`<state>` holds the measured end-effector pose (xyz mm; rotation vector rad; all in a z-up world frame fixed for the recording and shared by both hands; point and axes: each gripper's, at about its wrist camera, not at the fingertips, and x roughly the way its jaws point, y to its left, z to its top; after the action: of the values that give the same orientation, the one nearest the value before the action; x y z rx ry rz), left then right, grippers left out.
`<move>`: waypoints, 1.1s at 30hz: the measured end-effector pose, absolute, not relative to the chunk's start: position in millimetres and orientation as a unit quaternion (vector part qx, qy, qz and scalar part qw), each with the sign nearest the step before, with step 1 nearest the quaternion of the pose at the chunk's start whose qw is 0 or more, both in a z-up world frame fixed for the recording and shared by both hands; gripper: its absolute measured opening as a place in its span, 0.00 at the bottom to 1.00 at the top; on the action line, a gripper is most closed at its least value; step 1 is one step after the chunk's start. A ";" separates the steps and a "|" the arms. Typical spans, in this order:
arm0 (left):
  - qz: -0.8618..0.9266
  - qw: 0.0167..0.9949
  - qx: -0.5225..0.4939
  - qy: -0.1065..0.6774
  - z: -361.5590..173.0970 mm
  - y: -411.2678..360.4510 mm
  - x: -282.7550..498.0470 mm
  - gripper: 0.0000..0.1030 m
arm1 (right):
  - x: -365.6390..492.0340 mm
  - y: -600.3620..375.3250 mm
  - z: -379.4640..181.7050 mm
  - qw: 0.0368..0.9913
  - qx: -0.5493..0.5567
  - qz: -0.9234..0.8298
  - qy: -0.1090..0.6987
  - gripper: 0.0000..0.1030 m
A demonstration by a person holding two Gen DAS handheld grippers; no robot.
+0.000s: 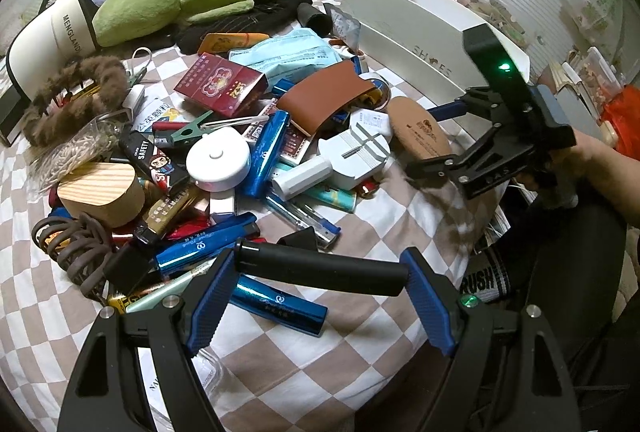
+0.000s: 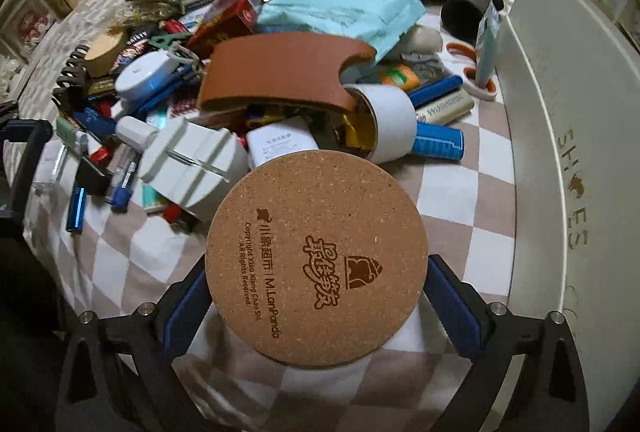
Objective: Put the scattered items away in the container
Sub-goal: 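Lift the cork coaster with the right gripper and carry it over the white box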
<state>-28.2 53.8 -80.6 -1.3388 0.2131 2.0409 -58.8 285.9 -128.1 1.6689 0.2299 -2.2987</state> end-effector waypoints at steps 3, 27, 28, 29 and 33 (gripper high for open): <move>0.785 0.338 -0.512 0.084 -78.2 55.7 -28.4 0.80 | -54.6 284.6 -117.3 0.151 0.570 -0.805 0.071 0.96; 0.846 0.333 -0.413 0.054 0.4 89.4 -39.6 0.80 | -70.7 325.4 21.7 0.121 0.401 -0.908 -0.021 0.96; 0.847 0.331 -0.411 0.055 1.8 91.1 -40.6 0.80 | -72.6 331.8 27.4 0.113 0.393 -0.912 -0.022 0.96; 0.849 0.329 -0.409 0.059 3.1 93.7 -42.2 0.80 | -75.2 340.1 32.1 0.102 0.385 -0.917 -0.025 0.96; 0.858 0.316 -0.398 0.077 7.4 105.3 -48.2 0.80 | -88.0 374.4 42.7 0.058 0.371 -0.926 -0.040 0.96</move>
<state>-48.2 105.3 7.4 -1.0491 0.2019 2.2584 -88.0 374.4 42.7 1.1257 -0.1205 -2.8060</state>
